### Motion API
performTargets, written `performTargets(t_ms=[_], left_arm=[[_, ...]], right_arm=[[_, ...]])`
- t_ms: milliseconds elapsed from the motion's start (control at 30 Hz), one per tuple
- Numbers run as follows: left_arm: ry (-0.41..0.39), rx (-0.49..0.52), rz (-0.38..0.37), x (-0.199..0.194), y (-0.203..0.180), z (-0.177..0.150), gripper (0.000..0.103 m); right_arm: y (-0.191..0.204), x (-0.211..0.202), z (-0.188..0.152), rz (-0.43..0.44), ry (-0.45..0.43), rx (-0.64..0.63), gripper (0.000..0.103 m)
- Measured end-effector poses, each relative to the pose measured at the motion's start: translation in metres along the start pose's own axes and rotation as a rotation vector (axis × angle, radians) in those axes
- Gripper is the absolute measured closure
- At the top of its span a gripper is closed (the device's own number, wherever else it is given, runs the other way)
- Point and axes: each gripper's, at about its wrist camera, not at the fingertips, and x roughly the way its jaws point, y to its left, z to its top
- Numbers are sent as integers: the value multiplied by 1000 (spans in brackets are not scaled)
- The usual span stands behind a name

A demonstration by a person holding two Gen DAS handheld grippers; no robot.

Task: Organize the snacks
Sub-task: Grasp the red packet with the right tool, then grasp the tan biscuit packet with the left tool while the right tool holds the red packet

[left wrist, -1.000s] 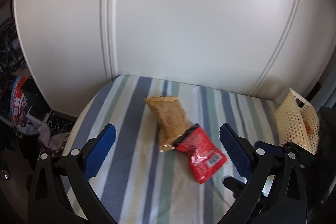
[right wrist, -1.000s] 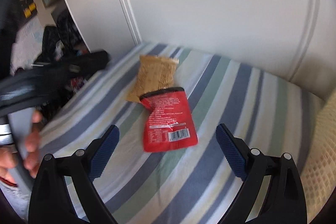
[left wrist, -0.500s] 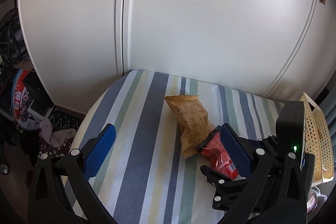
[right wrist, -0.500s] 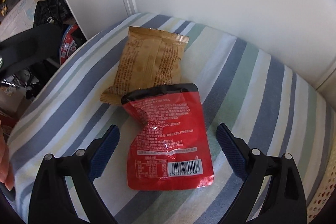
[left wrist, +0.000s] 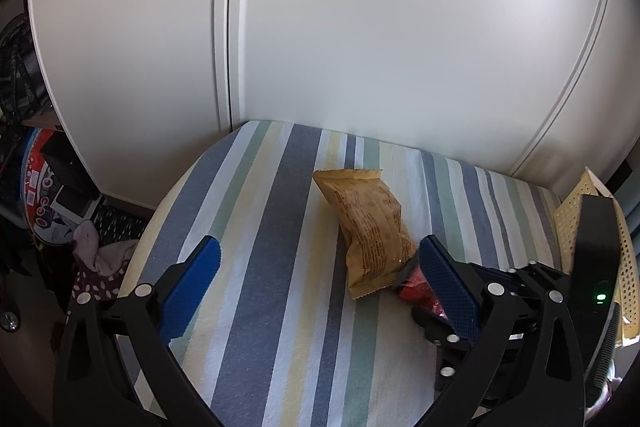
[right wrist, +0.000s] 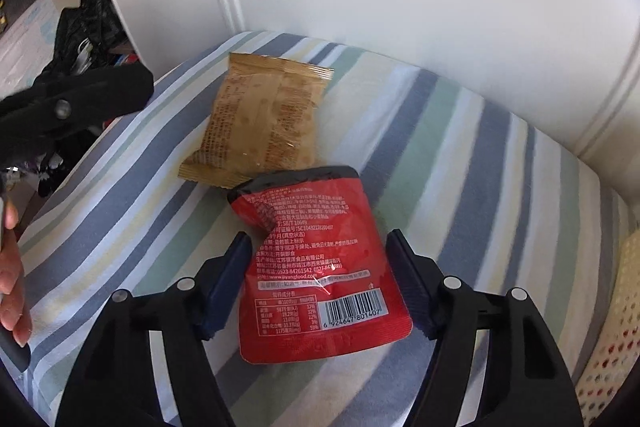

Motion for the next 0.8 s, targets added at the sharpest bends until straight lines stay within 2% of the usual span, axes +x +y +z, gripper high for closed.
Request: performTargets(t_ms=[233,333,467,800], left_arm=[[35,29,1,19,-19,4,2],[50,47,14,30,-31,7,2],[70,78,38,46,-43,10,2],[120,104,27,75,-57,8,2]], right_arm=[[-24,-14,-9,-35,-11,87,37],[-29,-13,-13,-24,-10,99,37],[-30,-15,-15,-23,-12,105,37],[-25,-12,-19,-38,-10,90,35]])
